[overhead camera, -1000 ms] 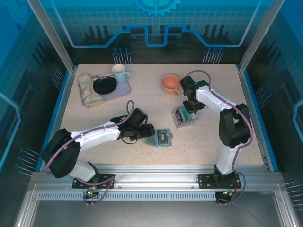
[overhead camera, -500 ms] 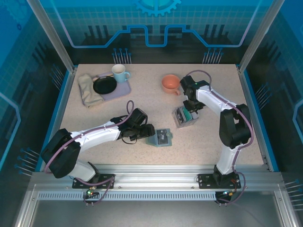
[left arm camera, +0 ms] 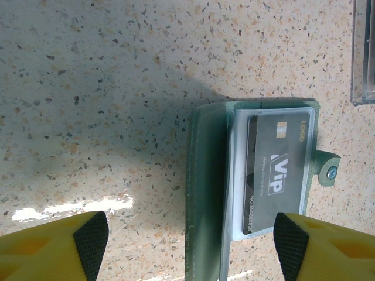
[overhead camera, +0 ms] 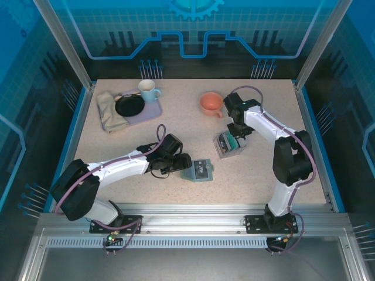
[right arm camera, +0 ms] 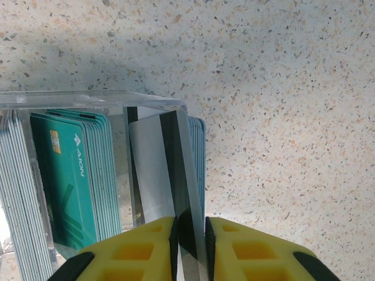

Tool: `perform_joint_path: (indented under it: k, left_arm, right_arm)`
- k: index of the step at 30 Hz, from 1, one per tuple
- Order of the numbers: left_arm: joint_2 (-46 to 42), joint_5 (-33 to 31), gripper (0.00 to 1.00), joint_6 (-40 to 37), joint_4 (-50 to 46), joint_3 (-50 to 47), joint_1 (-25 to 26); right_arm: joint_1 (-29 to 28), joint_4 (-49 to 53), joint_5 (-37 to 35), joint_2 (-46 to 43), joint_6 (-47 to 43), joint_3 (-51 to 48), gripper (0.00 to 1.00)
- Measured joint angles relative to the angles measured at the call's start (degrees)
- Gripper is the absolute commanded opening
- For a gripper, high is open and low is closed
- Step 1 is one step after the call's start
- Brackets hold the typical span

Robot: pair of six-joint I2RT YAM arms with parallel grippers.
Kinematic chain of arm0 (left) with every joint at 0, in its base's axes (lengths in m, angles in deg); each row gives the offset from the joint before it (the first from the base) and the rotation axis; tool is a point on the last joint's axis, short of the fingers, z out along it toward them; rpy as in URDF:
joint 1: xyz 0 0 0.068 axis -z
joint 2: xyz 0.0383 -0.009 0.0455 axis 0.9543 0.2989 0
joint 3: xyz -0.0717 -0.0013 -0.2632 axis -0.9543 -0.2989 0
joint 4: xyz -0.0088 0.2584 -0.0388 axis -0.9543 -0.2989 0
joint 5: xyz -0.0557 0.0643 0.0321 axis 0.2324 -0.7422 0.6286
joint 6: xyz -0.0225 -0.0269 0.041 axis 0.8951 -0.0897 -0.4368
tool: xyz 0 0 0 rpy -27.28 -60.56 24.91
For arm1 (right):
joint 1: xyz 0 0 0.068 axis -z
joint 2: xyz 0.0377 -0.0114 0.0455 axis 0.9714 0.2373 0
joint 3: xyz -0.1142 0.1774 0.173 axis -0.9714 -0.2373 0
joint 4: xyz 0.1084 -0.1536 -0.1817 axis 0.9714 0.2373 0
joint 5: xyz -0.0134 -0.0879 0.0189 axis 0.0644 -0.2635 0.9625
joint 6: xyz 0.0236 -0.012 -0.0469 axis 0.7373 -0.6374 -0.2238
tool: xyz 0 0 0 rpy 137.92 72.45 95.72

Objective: Put the credit cards into the card holder

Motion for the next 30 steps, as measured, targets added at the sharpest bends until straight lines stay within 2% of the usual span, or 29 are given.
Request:
perform_joint_path:
  k: [3,5,13,21,24,30]
  left_arm:
    - [0.0,0.0,0.78,0.0,-0.02,0.0,0.0]
    - [0.0,0.0,0.78,0.0,-0.02,0.0,0.0]
    - [-0.42,-0.02,0.78,-0.02,-0.44,0.0,0.0]
    - [-3.96,-0.68,0.81,0.0,-2.43,0.0,0.0]
    - [-6.8,-1.33,0.82,0.2,-3.69,0.07,-0.2]
    - [-14.4,2.38,0.83,2.25,-0.9,0.63,-4.22]
  right_arm:
    - [0.0,0.2,0.42,-0.72,0.02,0.0,0.19]
    - [0.0,0.24,0.72,-1.4,-0.07,0.0,0.11]
    - [-0.11,1.2,3.91,-3.93,1.31,0.0,0.11]
    - [-0.11,1.46,8.87,-9.09,3.32,-0.02,0.06]
    - [-0.07,0.39,14.36,-14.08,5.57,-1.11,0.06]
    - [1.22,-10.58,34.03,-28.15,16.48,-10.56,0.04]
